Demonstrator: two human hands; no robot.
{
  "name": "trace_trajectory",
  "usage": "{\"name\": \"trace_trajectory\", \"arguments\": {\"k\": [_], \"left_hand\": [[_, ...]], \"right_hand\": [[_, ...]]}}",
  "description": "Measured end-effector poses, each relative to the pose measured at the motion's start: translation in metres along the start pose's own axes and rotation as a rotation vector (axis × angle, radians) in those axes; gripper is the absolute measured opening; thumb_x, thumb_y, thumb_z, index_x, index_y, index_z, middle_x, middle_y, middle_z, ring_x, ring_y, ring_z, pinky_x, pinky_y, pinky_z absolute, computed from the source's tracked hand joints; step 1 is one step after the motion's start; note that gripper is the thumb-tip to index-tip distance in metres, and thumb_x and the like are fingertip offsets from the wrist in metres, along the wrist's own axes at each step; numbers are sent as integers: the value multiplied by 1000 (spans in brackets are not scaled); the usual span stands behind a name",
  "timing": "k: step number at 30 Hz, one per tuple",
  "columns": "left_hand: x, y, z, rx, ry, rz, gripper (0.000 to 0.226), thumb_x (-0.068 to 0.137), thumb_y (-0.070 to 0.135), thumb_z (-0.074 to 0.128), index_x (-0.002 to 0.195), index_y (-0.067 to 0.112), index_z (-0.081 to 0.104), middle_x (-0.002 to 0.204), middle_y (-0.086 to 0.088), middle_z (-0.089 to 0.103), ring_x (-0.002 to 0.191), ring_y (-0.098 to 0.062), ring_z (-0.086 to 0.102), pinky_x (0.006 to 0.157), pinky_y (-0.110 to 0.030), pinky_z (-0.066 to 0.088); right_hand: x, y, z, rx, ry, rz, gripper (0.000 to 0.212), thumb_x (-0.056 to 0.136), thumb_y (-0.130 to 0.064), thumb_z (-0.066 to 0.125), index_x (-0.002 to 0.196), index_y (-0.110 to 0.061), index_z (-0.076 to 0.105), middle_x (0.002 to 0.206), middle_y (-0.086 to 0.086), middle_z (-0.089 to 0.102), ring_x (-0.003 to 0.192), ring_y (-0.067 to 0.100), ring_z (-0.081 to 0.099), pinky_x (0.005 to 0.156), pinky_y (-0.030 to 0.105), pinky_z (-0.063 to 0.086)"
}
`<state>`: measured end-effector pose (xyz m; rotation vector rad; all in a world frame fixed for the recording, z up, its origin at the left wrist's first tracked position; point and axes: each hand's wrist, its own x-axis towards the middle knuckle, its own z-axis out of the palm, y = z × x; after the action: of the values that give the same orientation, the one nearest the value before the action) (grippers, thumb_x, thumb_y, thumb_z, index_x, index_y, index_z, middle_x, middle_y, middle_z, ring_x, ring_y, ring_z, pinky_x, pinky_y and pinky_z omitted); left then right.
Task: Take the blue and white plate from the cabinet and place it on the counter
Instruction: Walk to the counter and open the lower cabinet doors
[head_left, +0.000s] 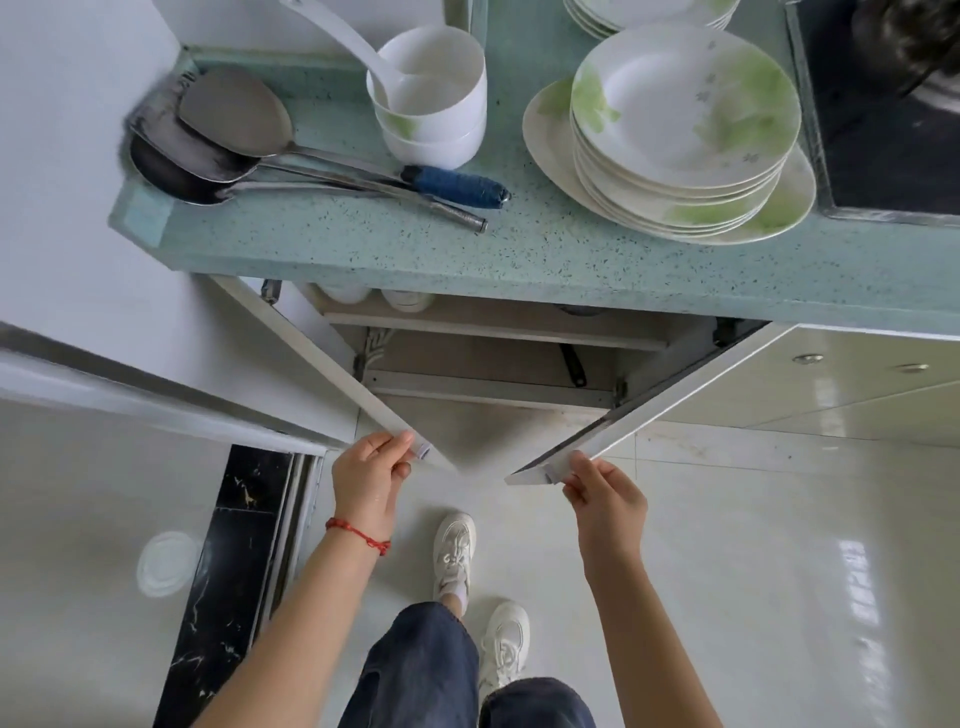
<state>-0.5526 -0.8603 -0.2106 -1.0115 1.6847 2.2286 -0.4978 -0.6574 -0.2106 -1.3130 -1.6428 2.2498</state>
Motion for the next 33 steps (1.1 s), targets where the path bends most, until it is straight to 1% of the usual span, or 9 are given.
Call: {"name": "trace_trajectory", "arguments": {"k": [7, 13, 18, 21, 23, 26, 29, 31, 33], "left_hand": [[-18, 0, -44, 54, 74, 37, 31, 81, -8, 56, 56, 10, 53, 37, 7, 54, 39, -3, 43, 40, -13, 35], [-36, 5, -82, 134, 178, 51, 25, 83, -5, 57, 61, 8, 57, 33, 10, 52, 56, -15, 41, 61, -26, 38], [-49, 15, -111, 170, 259, 56, 38, 84, -3, 57, 53, 16, 67, 34, 11, 57, 45, -4, 55, 46, -12, 48], [-53, 20, -136, 201, 320, 41, 13, 84, 4, 59, 96, 1, 65, 70, -2, 68, 59, -5, 59, 53, -13, 51], [-51, 23, -155, 220, 344, 38, 29, 84, 7, 60, 111, -3, 57, 95, -11, 60, 72, -10, 56, 64, -20, 50], [-46, 29, -177, 329, 362, 67, 25, 83, 7, 60, 104, -7, 59, 81, -11, 59, 65, -14, 53, 56, -15, 50], [-47, 35, -190, 503, 351, 134, 13, 83, 6, 58, 87, -4, 65, 61, -9, 55, 56, -19, 48, 41, -5, 43], [-48, 36, -193, 543, 335, 161, 15, 83, 5, 59, 92, -4, 66, 71, -15, 63, 66, -24, 53, 57, -10, 49], [-53, 35, -189, 630, 335, 197, 25, 83, 5, 60, 106, -4, 61, 95, -22, 66, 83, -29, 59, 80, -29, 49]], "right_hand": [[-19, 8, -53, -60, -14, -51, 35, 79, -9, 63, 46, -18, 55, 41, -11, 49, 51, 10, 46, 63, 23, 47], [-33, 8, -94, -67, 62, -96, 35, 83, -4, 59, 50, -12, 50, 38, -14, 43, 43, 2, 42, 52, 11, 48], [-39, 7, -131, -123, 153, -80, 18, 83, -7, 60, 66, -5, 54, 60, 4, 40, 59, 16, 36, 56, 20, 41], [-41, 7, -147, -127, 208, -99, 17, 82, -5, 60, 65, -1, 57, 61, 5, 43, 60, 17, 38, 49, 12, 43], [-43, 7, -154, -141, 257, -104, 19, 80, -6, 61, 65, 5, 56, 58, 3, 47, 59, 13, 41, 47, 10, 41], [-45, 7, -163, -168, 348, -119, 22, 78, -8, 62, 57, -8, 55, 39, -12, 43, 46, 4, 37, 42, 10, 35], [-47, 9, -170, -143, 428, -135, 13, 78, -8, 62, 66, -11, 62, 33, -15, 46, 38, 0, 39, 42, 7, 39], [-52, 10, -172, -98, 467, -135, 5, 79, -7, 61, 79, -11, 65, 36, -18, 52, 38, -3, 46, 49, 4, 45], [-60, 11, -172, -96, 485, -148, 10, 80, -4, 60, 84, -13, 64, 44, -17, 57, 41, -4, 50, 57, 8, 51]]}}
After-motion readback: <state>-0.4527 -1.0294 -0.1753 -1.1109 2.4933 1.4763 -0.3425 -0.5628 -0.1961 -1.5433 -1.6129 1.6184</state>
